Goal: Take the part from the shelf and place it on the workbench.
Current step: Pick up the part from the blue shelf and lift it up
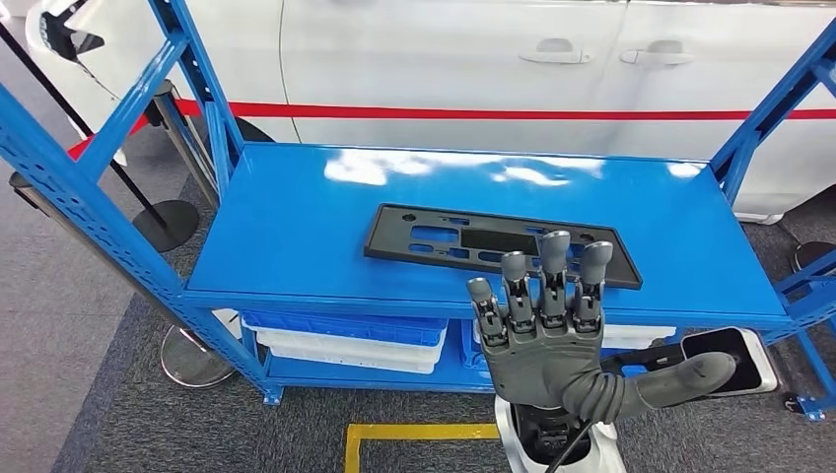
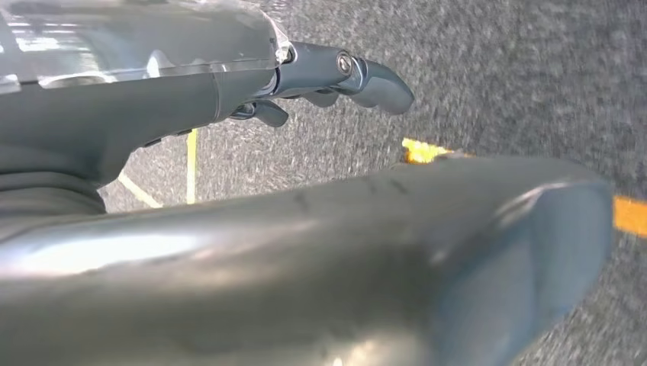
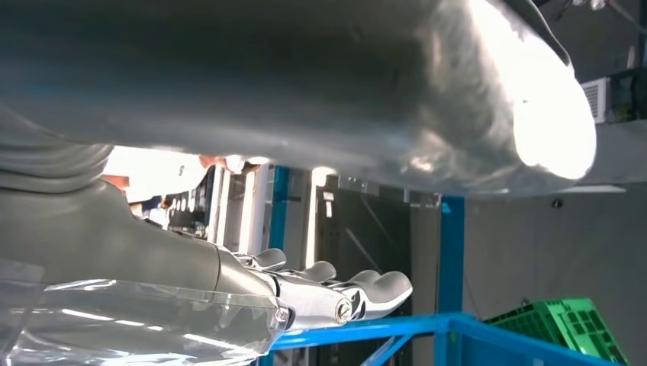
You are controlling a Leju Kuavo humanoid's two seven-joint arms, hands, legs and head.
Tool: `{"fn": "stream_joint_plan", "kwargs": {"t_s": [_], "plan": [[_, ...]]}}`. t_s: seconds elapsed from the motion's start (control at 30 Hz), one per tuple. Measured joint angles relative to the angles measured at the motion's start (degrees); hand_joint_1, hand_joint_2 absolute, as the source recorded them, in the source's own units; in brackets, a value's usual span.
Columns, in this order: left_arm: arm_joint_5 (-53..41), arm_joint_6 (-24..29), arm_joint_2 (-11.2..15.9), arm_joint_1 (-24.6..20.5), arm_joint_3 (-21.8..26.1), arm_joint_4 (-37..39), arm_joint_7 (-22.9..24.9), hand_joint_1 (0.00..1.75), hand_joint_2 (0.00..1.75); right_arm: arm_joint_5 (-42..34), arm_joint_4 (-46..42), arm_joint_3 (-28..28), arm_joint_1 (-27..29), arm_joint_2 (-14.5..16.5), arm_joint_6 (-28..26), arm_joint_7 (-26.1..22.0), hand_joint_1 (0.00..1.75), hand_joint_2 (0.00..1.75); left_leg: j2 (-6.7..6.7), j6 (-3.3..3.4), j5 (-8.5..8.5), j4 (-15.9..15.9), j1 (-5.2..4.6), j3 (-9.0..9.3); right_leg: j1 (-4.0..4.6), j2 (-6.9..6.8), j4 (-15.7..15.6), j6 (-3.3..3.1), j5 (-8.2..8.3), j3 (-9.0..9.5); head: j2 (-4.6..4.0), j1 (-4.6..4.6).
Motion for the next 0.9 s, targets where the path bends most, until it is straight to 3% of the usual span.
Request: {"fn": "stream_joint_plan", "kwargs": {"t_s": [0.03, 0.07, 0.1, 0.13, 0.2, 0.27, 0.33, 0.4, 0.43, 0.5, 0.57, 0.6, 0.63, 0.67, 0.73, 0.8, 0.87, 0.9], "plan": [[0.0, 0.0, 0.0, 0.0, 0.0, 0.0, 0.0, 0.0, 0.0, 0.0, 0.0, 0.0, 0.3, -0.1, 0.0, -0.1, 0.0, 0.0, 0.42, 0.1, -0.11, 0.0, -0.09, 0.06, -0.06, -0.06, 3.3, 0.1, -0.93, -1.86, 0.0, 0.01], [-0.1, 0.0, 0.0, 0.0, -0.1, 0.0, 0.0, 0.0, 0.0, 0.2, 0.0, 0.0, 0.7, -0.2, 0.1, -0.2, 0.0, 0.0, 0.84, 0.15, -0.24, 0.0, -0.16, 0.16, -0.1, -0.11, 4.8, 0.12, -0.84, -2.94, 0.0, 0.0], [-0.1, 0.0, 0.0, 0.0, -0.2, 0.0, 0.0, 0.0, 0.0, 0.4, 0.0, -0.1, 1.1, -0.2, 0.2, -0.3, 0.0, 0.0, 1.26, 0.15, -0.41, 0.0, -0.21, 0.35, -0.11, -0.27, 4.1, 0.04, 0.39, -2.84, 0.0, 0.0], [-0.1, 0.0, 0.0, 0.0, -0.2, 0.0, 0.0, 0.0, 0.0, 0.7, 0.0, -0.1, 1.4, -0.3, 0.4, -0.6, 0.0, 0.0, 1.66, 0.08, -0.62, 0.0, -0.26, 0.65, -0.09, -0.65, 1.2, -0.14, 2.47, -1.55, 0.0, 0.0], [-0.1, 0.0, 0.0, 0.0, -0.3, 0.0, 0.0, 0.0, 0.0, 1.4, 0.0, -0.3, 1.9, -0.4, 0.8, -1.2, 0.0, 0.0, 2.49, -0.26, -1.14, 0.0, -0.48, 1.31, 0.41, -3.01, -6.8, -0.8, 6.05, 2.21, 0.0, 0.01], [-0.2, 0.0, 0.0, 0.0, -0.4, 0.0, -0.1, 0.0, 0.0, 1.9, -0.1, -0.3, 2.2, -0.4, 1.1, -1.7, 0.0, 0.0, 3.33, -0.81, -1.55, 0.0, -0.77, 1.7, 1.05, -4.64, -10.8, -1.36, 6.92, 3.99, 0.0, 0.0], [-0.2, 0.0, 0.0, 0.0, -0.5, 0.0, -0.1, 0.0, 0.0, 2.2, -0.2, -0.4, 2.7, -0.4, 1.3, -2.0, 0.0, 0.0, 4.39, -1.37, -1.83, -0.2, -0.92, 2.06, 1.13, -3.68, -11.1, -1.7, 6.85, 4.0, 0.0, -0.02], [-0.2, 0.0, 0.0, -0.2, -0.6, 0.0, -0.2, 0.0, 0.0, 2.4, -0.3, -0.5, 3.1, -0.4, 1.3, -2.1, 0.0, 0.0, 3.48, -1.95, -2.9, 0.8, -0.82, 2.03, 0.73, -2.43, -11.6, -2.17, 7.07, 4.26, 0.0, -0.02], [-0.2, 0.0, 0.0, -0.2, -0.7, 0.0, -0.2, 0.0, 0.0, 2.5, -0.3, -0.6, 3.2, -0.4, 1.4, -2.1, 0.0, 0.0, 2.29, -2.22, -4.19, 2.8, -0.73, 1.25, 0.48, -1.85, -11.8, -2.43, 7.19, 4.41, 0.0, -0.03], [-0.3, 0.0, 0.0, -0.1, -0.8, 0.0, -0.2, 0.0, 0.0, 2.6, -0.3, -0.6, 3.4, -0.4, 1.4, -2.1, 0.0, 0.0, 0.1, -2.55, -7.71, 9.8, -0.57, -2.12, 0.35, -0.67, -11.9, -2.76, 7.26, 4.48, 0.0, -0.05], [-0.3, 0.0, 0.0, 0.1, -0.9, 0.0, -0.2, 0.0, 0.0, 2.8, -0.3, -0.7, 3.6, -0.5, 1.4, -2.2, 0.0, 0.0, -0.32, -2.73, -9.26, 15.7, -0.54, -5.36, 0.36, 0.78, -11.8, -2.84, 7.25, 4.48, 0.0, -0.05], [-0.4, 0.0, 0.0, 0.2, -1.0, 0.0, -0.2, 0.0, 0.0, 2.9, -0.3, -0.8, 3.8, -0.5, 1.4, -2.2, 0.0, 0.0, -0.36, -2.73, -8.37, 15.9, -0.53, -5.76, 0.36, 1.57, -11.7, -2.82, 7.23, 4.51, 0.0, -0.05], [-0.5, 0.0, 0.0, 0.2, -1.1, 0.0, -0.2, 0.0, 0.0, 3.0, -0.3, -0.9, 3.8, -0.5, 1.4, -2.2, 0.0, 0.0, -0.55, -2.67, -6.42, 13.7, -0.5, -5.04, 0.35, 2.35, -11.5, -2.77, 7.19, 4.56, 0.0, -0.04], [-0.6, -0.1, 0.0, 0.2, -1.1, 0.0, -0.2, 0.0, 0.0, 3.1, -0.3, -0.9, 3.9, -0.5, 1.4, -2.3, 0.0, 0.0, -1.19, -2.54, -3.98, 9.9, -0.45, -3.53, 0.33, 3.09, -11.4, -2.68, 7.12, 4.58, 0.0, -0.04], [-0.6, -0.1, 0.1, 0.1, -1.3, 0.0, -0.1, 0.0, 0.0, 3.3, -0.3, -1.1, 4.0, -0.5, 1.4, -2.3, 0.0, 0.0, -3.56, -2.13, -1.05, 2.9, -0.3, -0.73, 0.4, 4.38, -11.0, -2.28, 6.96, 4.42, 0.0, -0.04], [-0.6, -0.1, 0.1, 0.0, -1.5, 0.1, 0.1, 0.0, 0.0, 3.7, -0.3, -1.2, 4.1, -0.5, 1.3, -2.6, 0.0, 0.0, -4.69, -1.62, -0.77, 0.7, -0.39, 0.19, 0.32, 5.28, -10.8, -1.66, 7.0, 4.13, 0.0, -0.02], [-0.5, -0.1, 0.1, -0.2, -1.6, 0.1, 0.2, 0.0, 0.0, 4.2, -0.4, -1.4, 4.2, -0.5, 1.0, -2.9, 0.0, 0.0, -3.79, -0.91, -0.37, 0.2, -0.35, 0.41, 0.21, 5.66, -10.9, -0.99, 7.09, 3.97, 0.0, -0.02], [-0.5, -0.1, 0.0, -0.2, -1.6, 0.1, 0.3, 0.0, 0.0, 4.3, -0.4, -1.4, 4.3, -0.5, 0.9, -3.1, 0.0, 0.0, -3.4, -0.47, -0.13, 0.0, -0.22, 0.52, 0.25, 4.88, -10.3, -0.69, 6.65, 3.72, 0.0, 0.11]]}}
